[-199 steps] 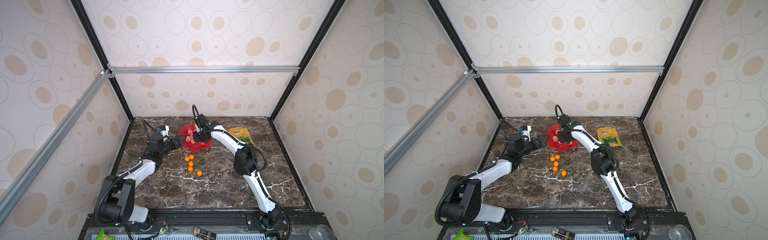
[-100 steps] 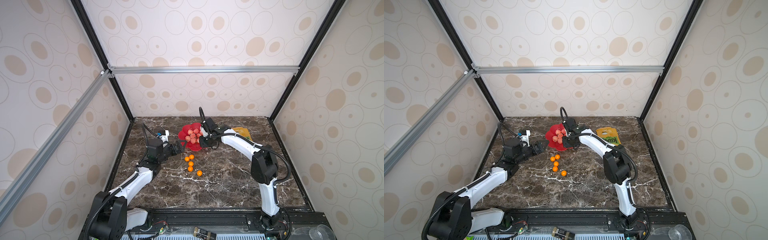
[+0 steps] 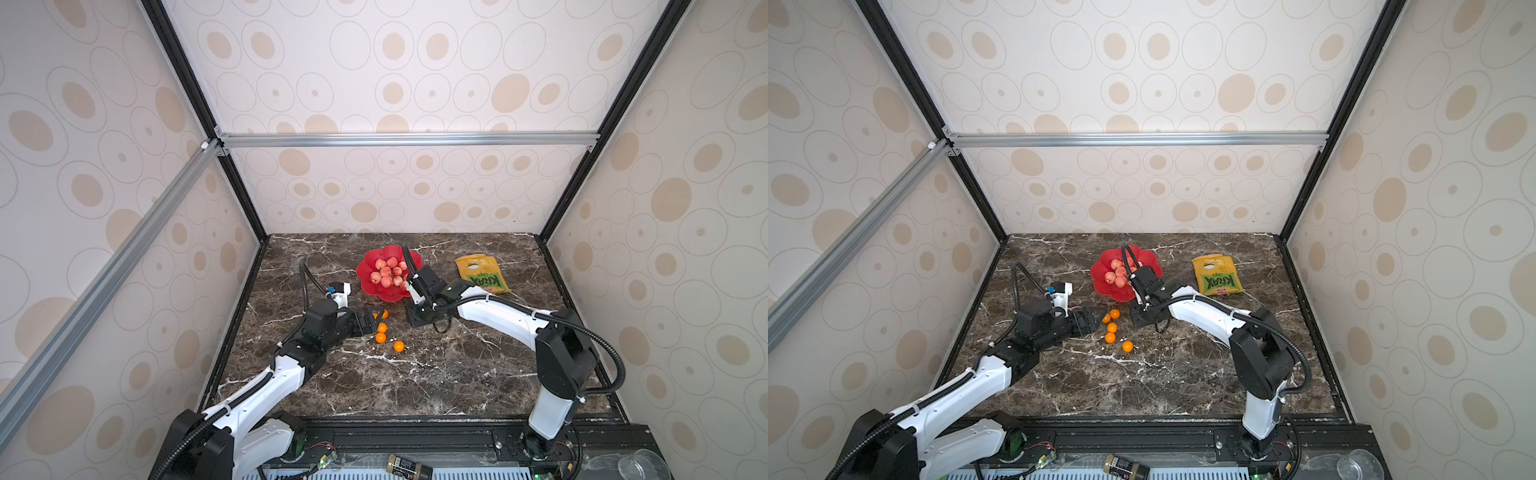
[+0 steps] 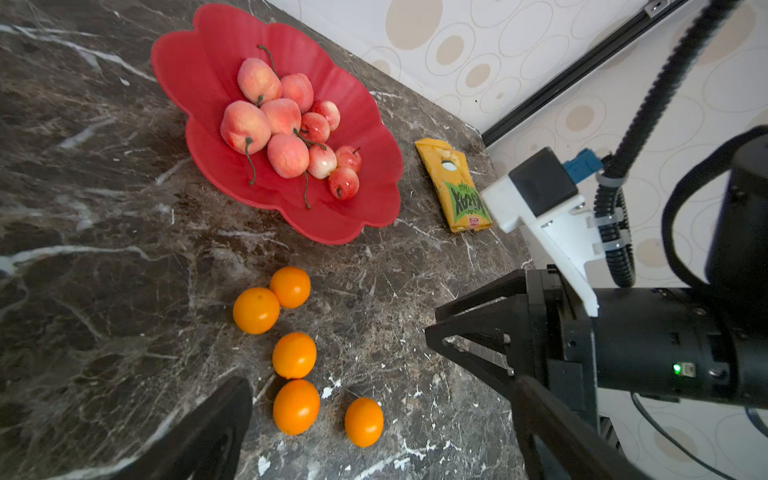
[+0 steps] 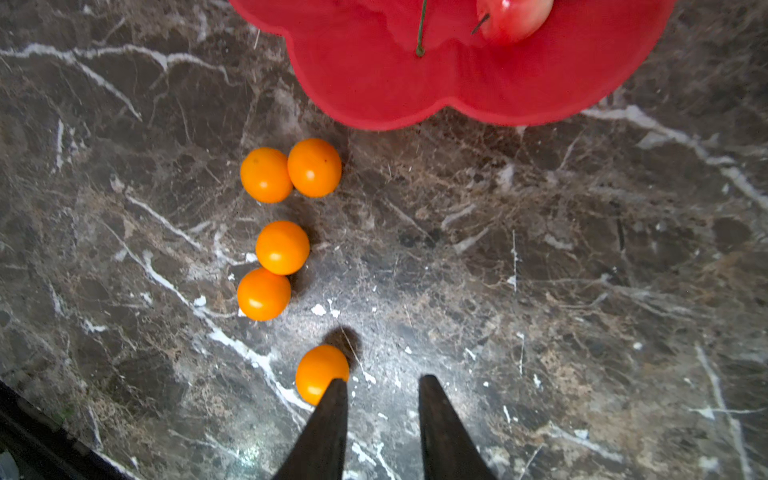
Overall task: Arrange fruit in a fruit bowl
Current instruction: Pick up the fruit from the center of the table.
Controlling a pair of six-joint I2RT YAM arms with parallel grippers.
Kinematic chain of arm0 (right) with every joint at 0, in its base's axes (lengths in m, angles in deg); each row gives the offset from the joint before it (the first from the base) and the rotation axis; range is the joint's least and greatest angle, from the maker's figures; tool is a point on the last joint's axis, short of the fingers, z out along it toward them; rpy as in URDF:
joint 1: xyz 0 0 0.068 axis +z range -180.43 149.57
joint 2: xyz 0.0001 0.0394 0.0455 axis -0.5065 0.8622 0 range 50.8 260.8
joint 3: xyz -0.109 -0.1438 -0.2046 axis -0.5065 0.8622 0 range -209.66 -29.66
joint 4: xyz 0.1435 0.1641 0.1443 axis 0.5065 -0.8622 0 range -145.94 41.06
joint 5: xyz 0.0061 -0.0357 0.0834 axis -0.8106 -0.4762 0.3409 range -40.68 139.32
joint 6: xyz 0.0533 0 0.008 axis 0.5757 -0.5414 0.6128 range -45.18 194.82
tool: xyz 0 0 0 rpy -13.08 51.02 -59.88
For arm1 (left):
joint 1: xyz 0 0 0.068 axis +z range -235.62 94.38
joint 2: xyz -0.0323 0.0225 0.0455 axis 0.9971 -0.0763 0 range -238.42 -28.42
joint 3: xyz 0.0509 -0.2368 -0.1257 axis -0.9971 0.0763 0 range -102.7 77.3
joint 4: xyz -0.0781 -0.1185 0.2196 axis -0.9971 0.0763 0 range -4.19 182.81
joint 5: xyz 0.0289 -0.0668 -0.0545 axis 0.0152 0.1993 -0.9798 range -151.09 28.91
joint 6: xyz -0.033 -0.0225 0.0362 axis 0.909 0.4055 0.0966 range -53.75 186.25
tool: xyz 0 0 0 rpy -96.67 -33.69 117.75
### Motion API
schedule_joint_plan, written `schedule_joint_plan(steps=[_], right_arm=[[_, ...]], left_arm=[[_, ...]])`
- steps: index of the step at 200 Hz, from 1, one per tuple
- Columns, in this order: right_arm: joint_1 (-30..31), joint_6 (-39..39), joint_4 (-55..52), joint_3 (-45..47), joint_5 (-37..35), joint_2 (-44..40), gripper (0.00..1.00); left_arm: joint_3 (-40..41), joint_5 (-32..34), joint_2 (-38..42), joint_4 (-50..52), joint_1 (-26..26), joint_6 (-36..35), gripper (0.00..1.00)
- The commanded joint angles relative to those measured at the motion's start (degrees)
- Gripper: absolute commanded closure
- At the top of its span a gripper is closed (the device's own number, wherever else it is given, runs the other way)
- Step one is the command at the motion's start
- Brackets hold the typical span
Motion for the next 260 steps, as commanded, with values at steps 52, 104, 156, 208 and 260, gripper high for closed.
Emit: schedule_joint_plan(steps=[52,104,156,208,260], right_arm=[[5.1,6.9,4.4,5.8,3.2,-1.2,0.63],[6.2,7.7,3.0,5.1,3.8,1.0,0.55],[6.3,7.7,1.5,3.6,4.4,3.9,0.52],[6.4,7.6,1.7,2.5,5.5,6.2,0.50],[6.4,7.7,1.7,1.6,5.6,7.9,0.51]], left_arm=[[5.5,5.3,4.3,1.1,-6.5,3.4,0.02],[7.4,5.9,5.8,2.8,-7.0,3.6,0.02],[8.5,6.6,5.8,2.3,-7.1,3.8,0.02],[9.3,6.8,6.2,1.7,-7.0,4.1,0.02],[10.0,7.3,7.0,1.7,-7.0,4.2,0.02]])
